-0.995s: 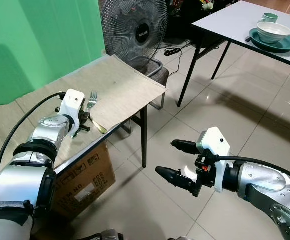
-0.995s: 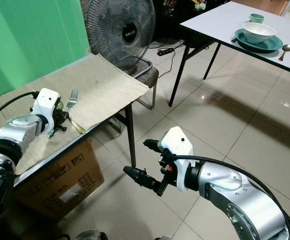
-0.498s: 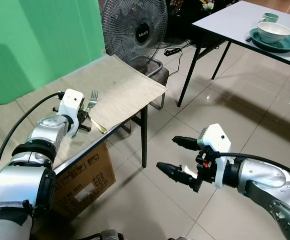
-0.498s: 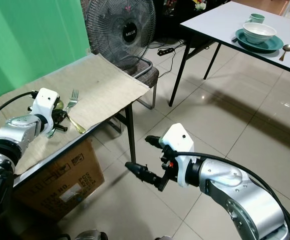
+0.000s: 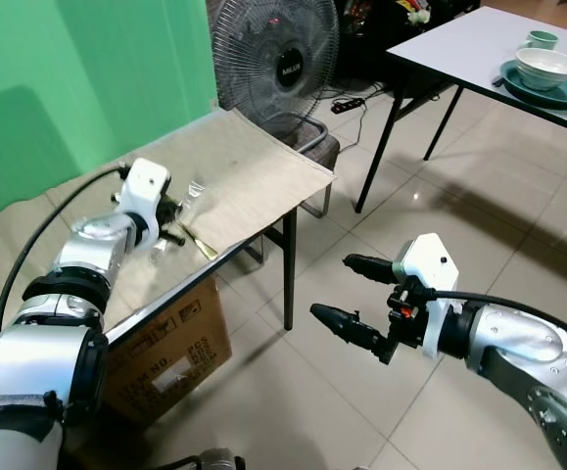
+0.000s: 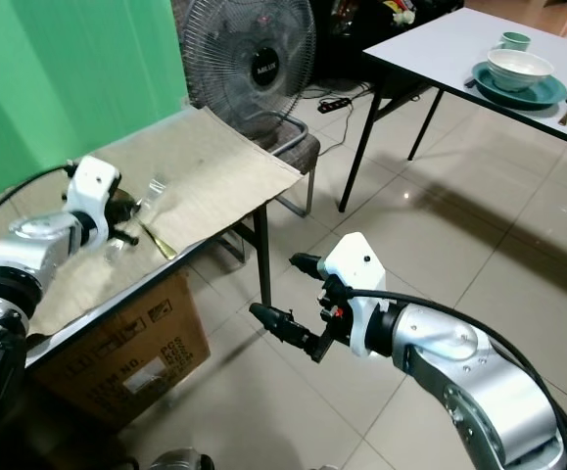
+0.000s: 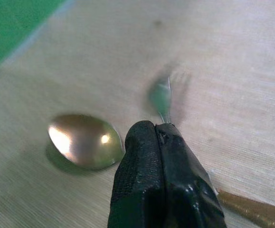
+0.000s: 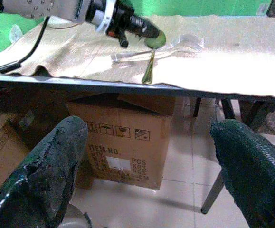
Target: Setting the table
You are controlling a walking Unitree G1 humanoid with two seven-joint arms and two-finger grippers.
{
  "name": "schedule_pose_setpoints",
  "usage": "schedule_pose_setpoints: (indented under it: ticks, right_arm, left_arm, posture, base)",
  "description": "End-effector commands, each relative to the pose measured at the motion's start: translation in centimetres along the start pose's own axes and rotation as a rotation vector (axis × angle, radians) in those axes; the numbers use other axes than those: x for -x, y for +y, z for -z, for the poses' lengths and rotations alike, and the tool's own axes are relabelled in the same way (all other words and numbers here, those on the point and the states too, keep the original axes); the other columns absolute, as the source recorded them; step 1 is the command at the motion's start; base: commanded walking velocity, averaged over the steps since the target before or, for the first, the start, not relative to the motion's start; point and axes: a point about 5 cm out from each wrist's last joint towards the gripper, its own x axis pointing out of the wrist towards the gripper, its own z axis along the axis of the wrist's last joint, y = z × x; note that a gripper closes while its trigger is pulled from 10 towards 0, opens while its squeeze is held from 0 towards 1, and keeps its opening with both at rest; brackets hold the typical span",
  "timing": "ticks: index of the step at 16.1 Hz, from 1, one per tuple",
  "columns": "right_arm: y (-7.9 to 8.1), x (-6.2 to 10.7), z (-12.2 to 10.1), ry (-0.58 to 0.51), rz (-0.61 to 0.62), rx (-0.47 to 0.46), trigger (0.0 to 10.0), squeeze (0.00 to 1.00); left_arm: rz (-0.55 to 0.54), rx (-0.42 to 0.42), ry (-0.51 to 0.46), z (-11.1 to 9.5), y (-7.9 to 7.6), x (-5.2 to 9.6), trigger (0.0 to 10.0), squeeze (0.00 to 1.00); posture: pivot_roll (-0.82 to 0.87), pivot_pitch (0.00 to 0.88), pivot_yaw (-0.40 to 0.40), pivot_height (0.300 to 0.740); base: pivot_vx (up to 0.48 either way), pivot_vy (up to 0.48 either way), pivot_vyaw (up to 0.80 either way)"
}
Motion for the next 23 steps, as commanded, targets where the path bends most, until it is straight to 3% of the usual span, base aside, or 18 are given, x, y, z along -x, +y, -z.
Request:
schedule_pose_setpoints:
  ticks: [1, 3, 5, 7, 8, 9, 15, 22, 23]
  right_arm:
    - [-0.1, 0.1, -0.1, -0.007, 0.018, 0.013, 10.0, 0.0]
    - [0.1, -0.1, 0.0, -0.007, 0.012, 0.013, 10.0, 0.0]
    - [0.1, -0.2, 0.0, -0.007, 0.004, 0.016, 10.0, 0.0]
    - [0.1, -0.3, 0.0, -0.006, -0.002, 0.018, 10.0, 0.0]
    - [0.0, -0.4, 0.0, -0.006, -0.002, 0.021, 10.0, 0.0]
    - [0.0, -0.4, 0.0, -0.007, -0.003, 0.023, 10.0, 0.0]
    - [0.1, -0.3, 0.1, -0.004, 0.003, 0.019, 10.0, 0.0]
    - [0.1, -0.2, 0.1, -0.001, 0.005, 0.018, 10.0, 0.0]
    - [0.1, -0.2, 0.1, 0.0, 0.005, 0.018, 10.0, 0.0]
  left_arm:
    - [0.016, -0.042, 0.02, 0.3, 0.1, 0.3, 0.0, 0.0]
    - [-0.019, -0.092, 0.107, 2.4, 0.4, 0.9, 0.0, 0.0]
    - [-0.088, -0.074, 0.123, 3.4, 1.0, 1.3, 0.0, 0.0]
    - [-0.07, -0.069, 0.094, 3.2, 0.5, 1.3, 0.0, 0.0]
    - [-0.059, -0.034, 0.075, 2.9, 0.3, 1.1, 10.0, 0.24]
    - [-0.066, 0.019, 0.057, 2.5, 0.2, 0.8, 10.0, 1.0]
    - [-0.115, 0.091, 0.051, 1.2, -0.5, -0.3, 10.0, 1.0]
    - [-0.107, 0.143, 0.129, 1.9, -2.0, -1.2, 10.0, 1.0]
    - [-0.114, 0.136, 0.136, 2.0, -1.9, -1.2, 10.0, 0.89]
  posture:
    - [-0.03, 0.0, 0.048, 0.74]
    - [-0.02, 0.0, 0.048, 0.74]
    - [-0.02, 0.0, 0.039, 0.74]
    - [-0.02, 0.0, 0.035, 0.74]
    - [-0.02, 0.0, 0.034, 0.74]
    - [-0.02, 0.0, 0.037, 0.74]
    - [-0.03, 0.0, 0.049, 0.74]
    - [-0.04, 0.0, 0.054, 0.74]
    - [-0.04, 0.0, 0.053, 0.74]
  base:
    - [0.0, 0.0, 0.0]
    - [0.0, 0.0, 0.0]
    - [0.0, 0.0, 0.0]
    - [0.0, 0.0, 0.0]
    - [0.0, 0.0, 0.0]
    - [0.0, 0.0, 0.0]
    - [0.0, 0.0, 0.0]
    - [0.0, 0.0, 0.0]
    - [0.0, 0.0, 0.0]
